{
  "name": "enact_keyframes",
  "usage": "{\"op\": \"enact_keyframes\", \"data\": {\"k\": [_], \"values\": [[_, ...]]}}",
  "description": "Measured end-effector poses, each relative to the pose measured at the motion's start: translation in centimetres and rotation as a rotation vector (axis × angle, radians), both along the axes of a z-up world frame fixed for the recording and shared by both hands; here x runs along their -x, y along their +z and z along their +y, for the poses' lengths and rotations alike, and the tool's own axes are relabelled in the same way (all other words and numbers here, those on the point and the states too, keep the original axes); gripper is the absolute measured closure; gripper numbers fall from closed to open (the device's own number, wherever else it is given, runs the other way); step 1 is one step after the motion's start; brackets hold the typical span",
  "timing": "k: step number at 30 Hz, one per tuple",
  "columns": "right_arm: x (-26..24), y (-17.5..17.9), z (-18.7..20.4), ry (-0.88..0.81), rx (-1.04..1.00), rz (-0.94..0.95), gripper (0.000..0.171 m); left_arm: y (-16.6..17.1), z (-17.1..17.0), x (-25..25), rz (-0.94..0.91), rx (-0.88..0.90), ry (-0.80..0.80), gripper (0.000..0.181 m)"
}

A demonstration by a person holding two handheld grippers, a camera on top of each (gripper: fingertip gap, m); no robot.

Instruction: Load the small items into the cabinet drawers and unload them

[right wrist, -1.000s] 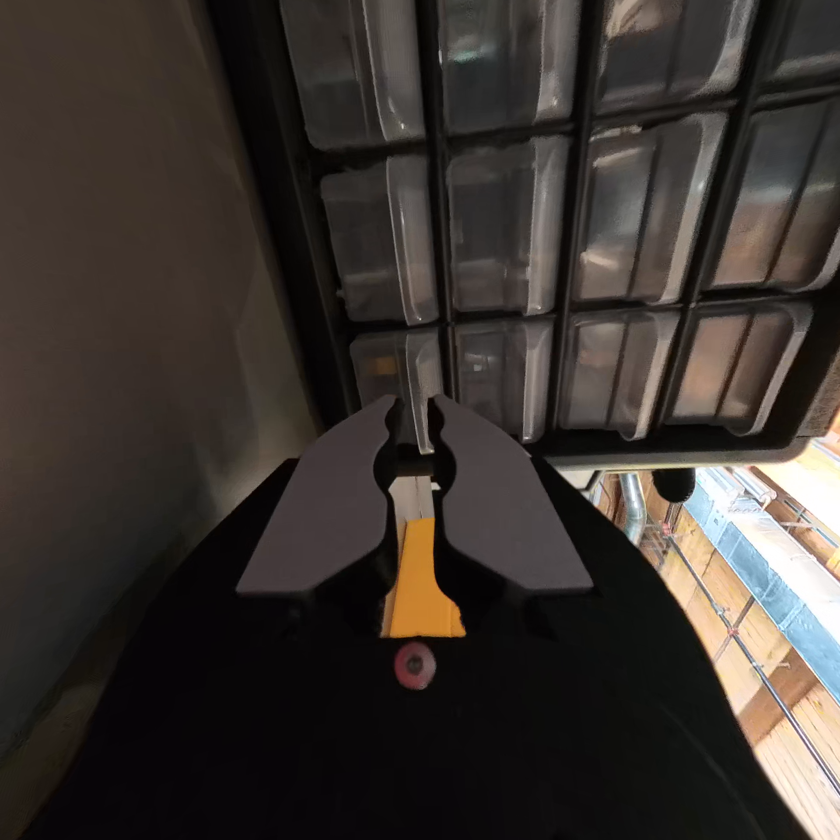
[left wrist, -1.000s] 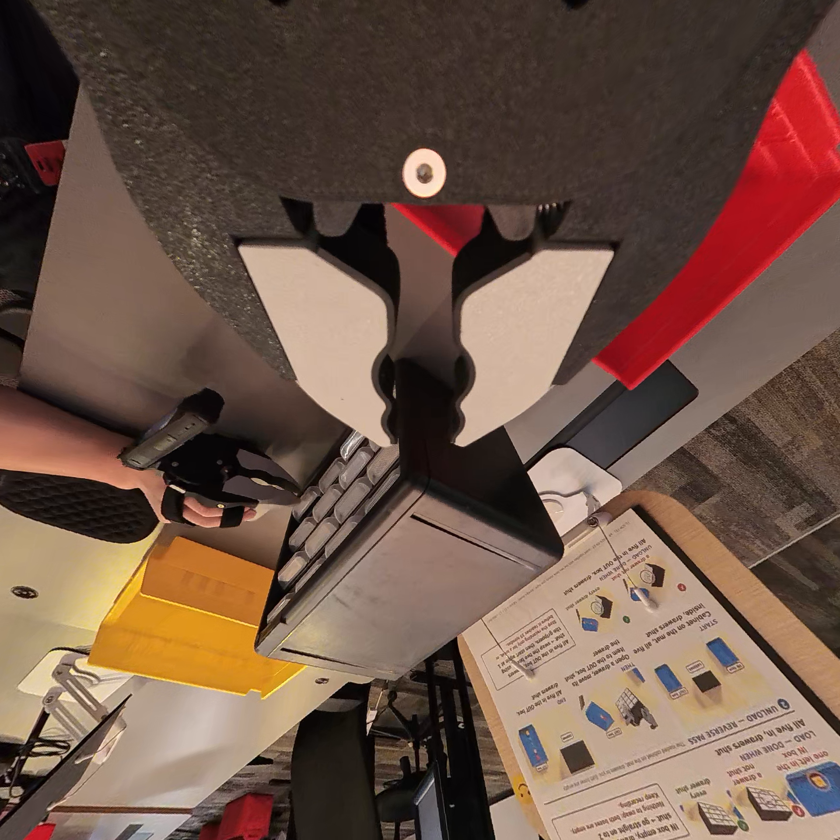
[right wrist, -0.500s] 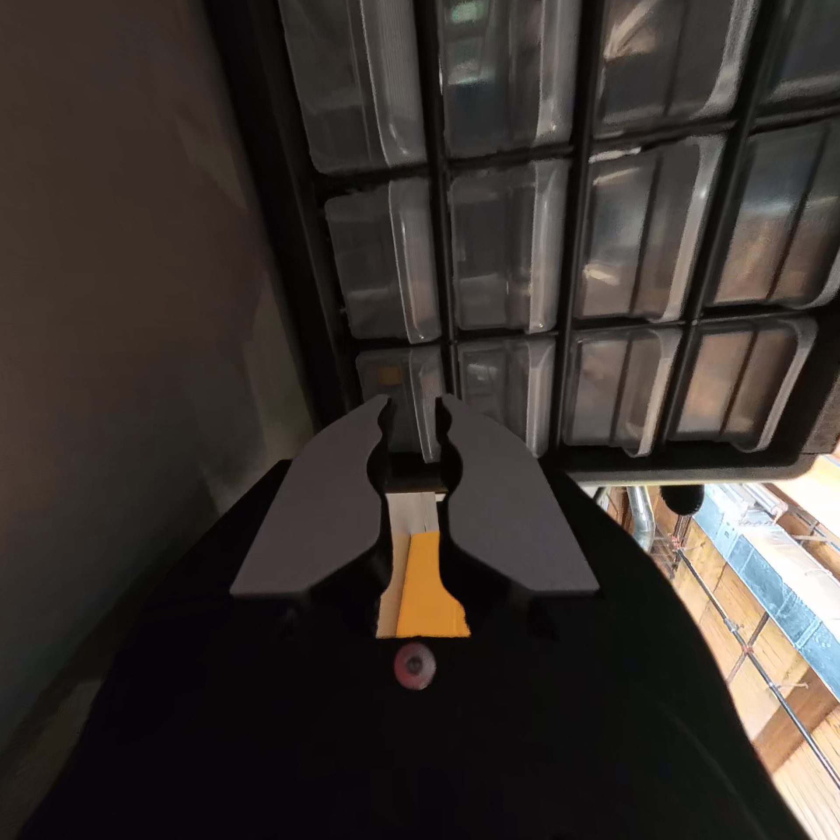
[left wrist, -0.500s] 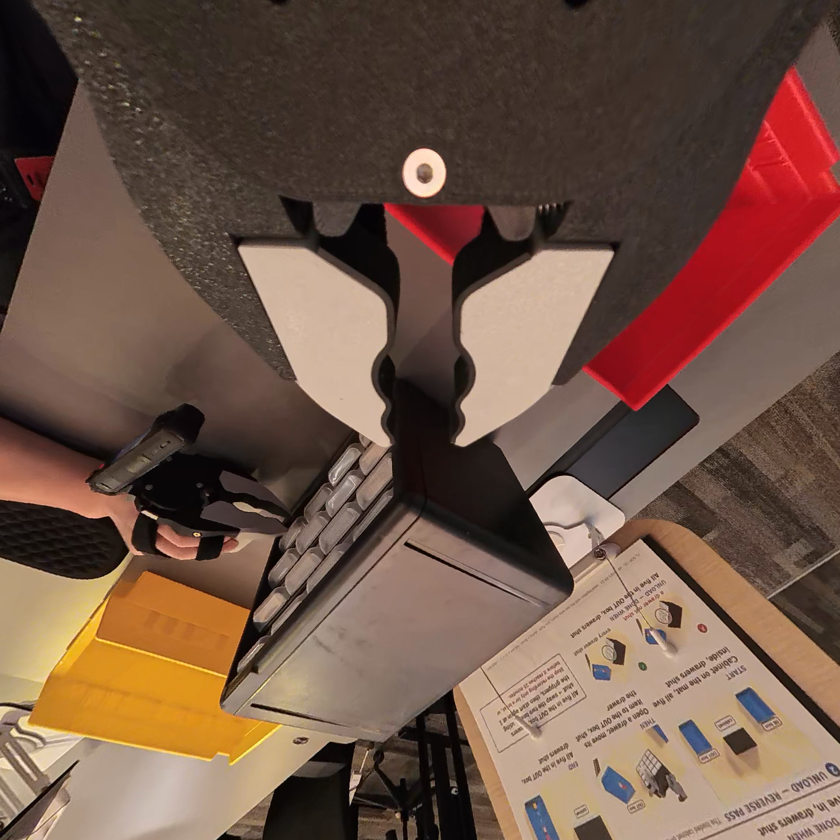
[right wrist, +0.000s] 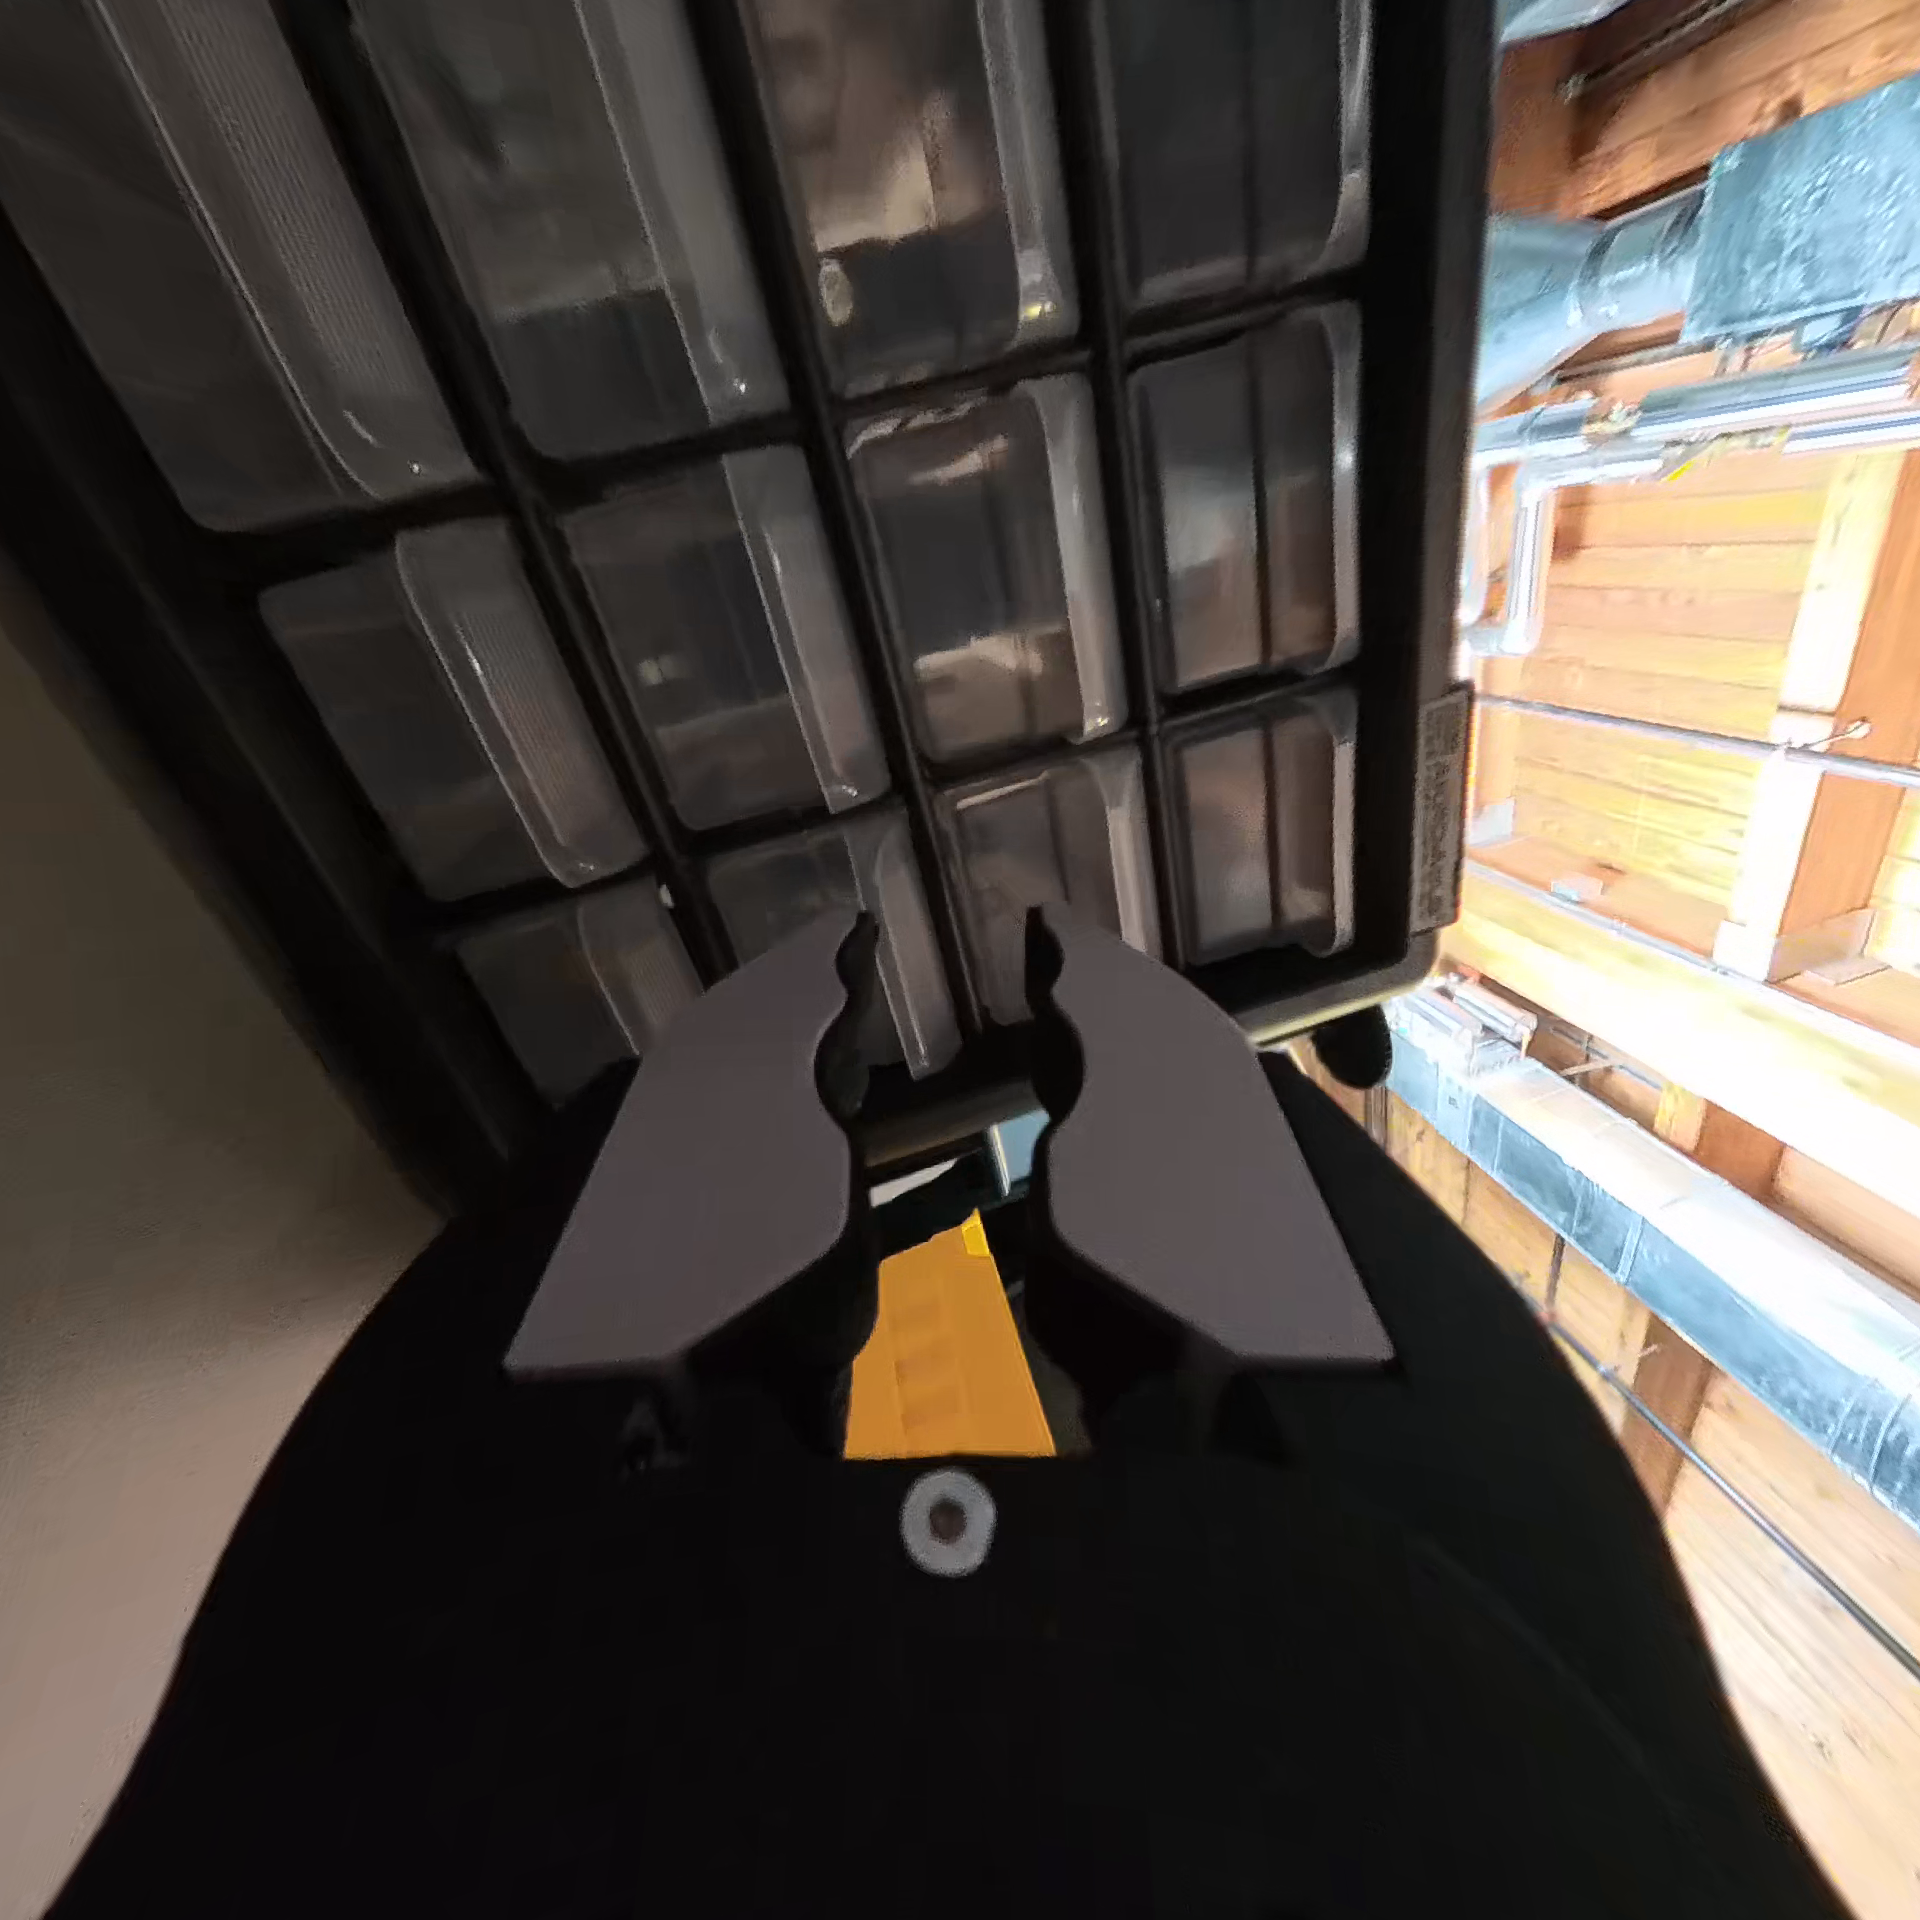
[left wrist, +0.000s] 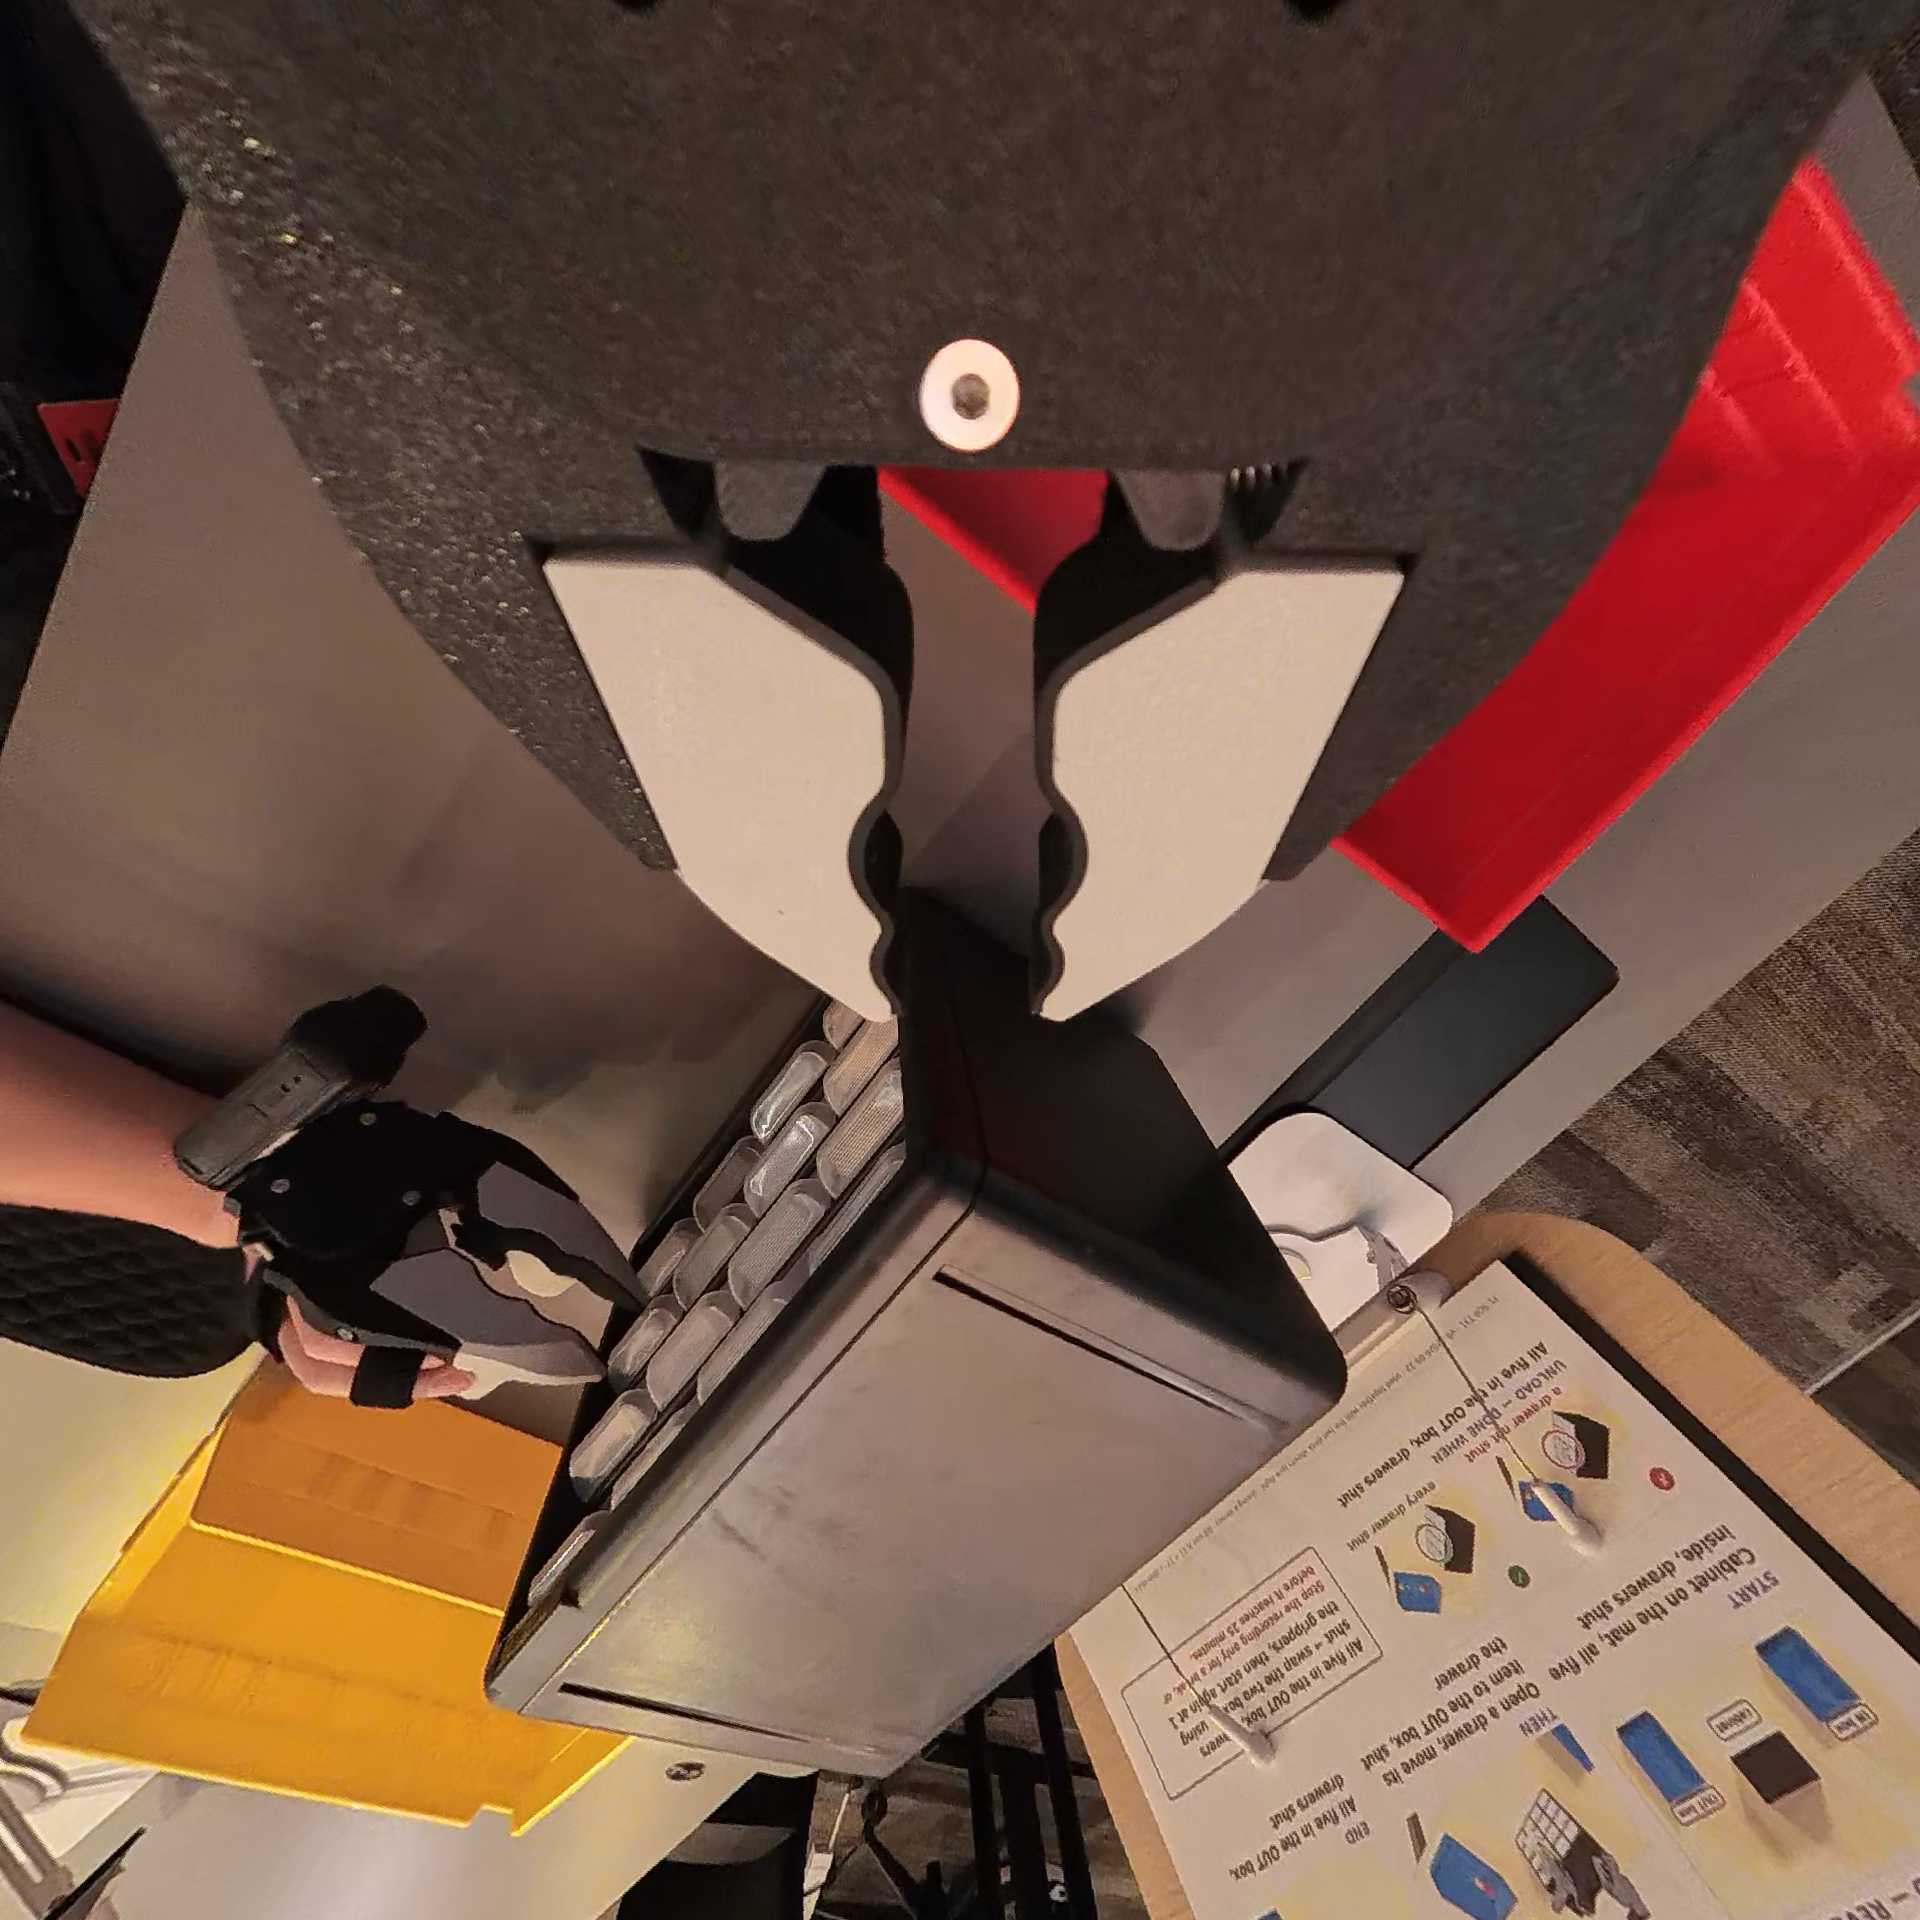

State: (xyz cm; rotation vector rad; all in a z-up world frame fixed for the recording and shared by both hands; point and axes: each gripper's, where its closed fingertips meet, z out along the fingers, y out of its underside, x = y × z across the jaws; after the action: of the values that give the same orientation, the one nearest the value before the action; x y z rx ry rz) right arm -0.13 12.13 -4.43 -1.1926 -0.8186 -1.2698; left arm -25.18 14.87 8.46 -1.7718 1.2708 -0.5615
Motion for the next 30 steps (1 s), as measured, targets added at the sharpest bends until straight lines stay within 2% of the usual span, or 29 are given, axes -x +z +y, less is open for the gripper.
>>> {"op": "enact_keyframes", "data": {"k": [13,19,23,24,26,30], "values": [[1.3,-1.4,0.3,0.042,0.061,-0.069,0.145,-0.5,-0.3,-0.4,0.023,0.01,-0.015,0.16],[0.1,-0.7,0.5,-0.002,0.026,-0.031,0.145,-0.7,-0.3,-0.5,0.037,0.009,-0.02,0.16],[-1.1,-1.5,1.2,-0.054,0.07,-0.023,0.146,-1.0,0.2,0.0,0.047,0.013,-0.001,0.16],[-1.2,-1.5,1.2,-0.052,0.068,-0.028,0.147,-1.1,0.5,0.4,0.05,0.012,0.016,0.16],[-1.1,-0.9,0.9,-0.033,0.041,-0.028,0.161,-1.5,1.8,1.8,0.064,0.018,0.084,0.16],[-1.0,-0.9,0.6,-0.033,0.053,-0.022,0.161,-5.5,5.9,6.6,0.236,0.088,0.317,0.16]]}}
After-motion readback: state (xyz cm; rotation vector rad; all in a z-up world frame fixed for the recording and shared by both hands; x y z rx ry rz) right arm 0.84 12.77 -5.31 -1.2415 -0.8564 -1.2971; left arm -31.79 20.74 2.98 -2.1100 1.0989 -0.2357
